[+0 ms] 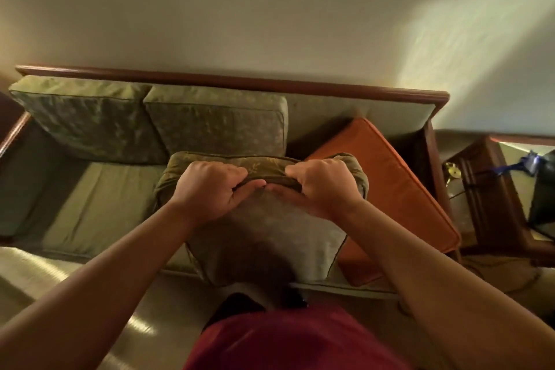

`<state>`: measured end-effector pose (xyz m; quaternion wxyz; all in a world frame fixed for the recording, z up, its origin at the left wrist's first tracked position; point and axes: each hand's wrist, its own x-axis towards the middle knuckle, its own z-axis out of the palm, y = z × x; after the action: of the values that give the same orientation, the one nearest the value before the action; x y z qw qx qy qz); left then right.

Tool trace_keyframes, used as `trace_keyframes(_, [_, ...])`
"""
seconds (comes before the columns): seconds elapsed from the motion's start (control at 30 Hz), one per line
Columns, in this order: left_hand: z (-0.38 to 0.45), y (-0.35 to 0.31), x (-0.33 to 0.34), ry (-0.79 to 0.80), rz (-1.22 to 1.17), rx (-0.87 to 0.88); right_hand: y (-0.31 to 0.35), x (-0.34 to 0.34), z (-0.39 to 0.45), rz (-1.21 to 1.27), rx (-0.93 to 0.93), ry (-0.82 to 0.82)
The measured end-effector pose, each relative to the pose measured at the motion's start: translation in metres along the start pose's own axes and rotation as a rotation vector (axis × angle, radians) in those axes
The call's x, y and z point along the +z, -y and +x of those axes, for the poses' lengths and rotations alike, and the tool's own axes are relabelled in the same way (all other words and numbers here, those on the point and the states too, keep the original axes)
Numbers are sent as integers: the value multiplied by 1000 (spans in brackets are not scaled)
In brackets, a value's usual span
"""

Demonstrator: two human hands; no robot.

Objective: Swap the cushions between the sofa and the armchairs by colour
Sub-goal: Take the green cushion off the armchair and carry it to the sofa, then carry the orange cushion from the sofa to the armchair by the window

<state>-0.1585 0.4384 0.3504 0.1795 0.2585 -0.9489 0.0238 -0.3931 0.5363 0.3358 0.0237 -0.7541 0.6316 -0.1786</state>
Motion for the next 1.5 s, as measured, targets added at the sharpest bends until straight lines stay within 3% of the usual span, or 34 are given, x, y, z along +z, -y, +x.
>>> trace_keyframes(0.6, [103,241,120,115,-76,7,-58,123,236,-86,137,188])
trace_keyframes(0.83, [146,284,165,241,-62,-114,-84,163,281,-51,356,124])
trace_keyframes(0.97, [168,276,167,332,10,-226,-110,154,283,-39,494,160])
trace_keyframes(1.13, [185,245,159,375,29,-229,-136,112,220,101,603,155])
trace_keyframes(1.3, [203,165,157,259,-88,-9,-154,76,110,102,776,111])
trace_keyframes(1.5, [230,23,198,324,-181,240,-204,47,-35,78,984,-4])
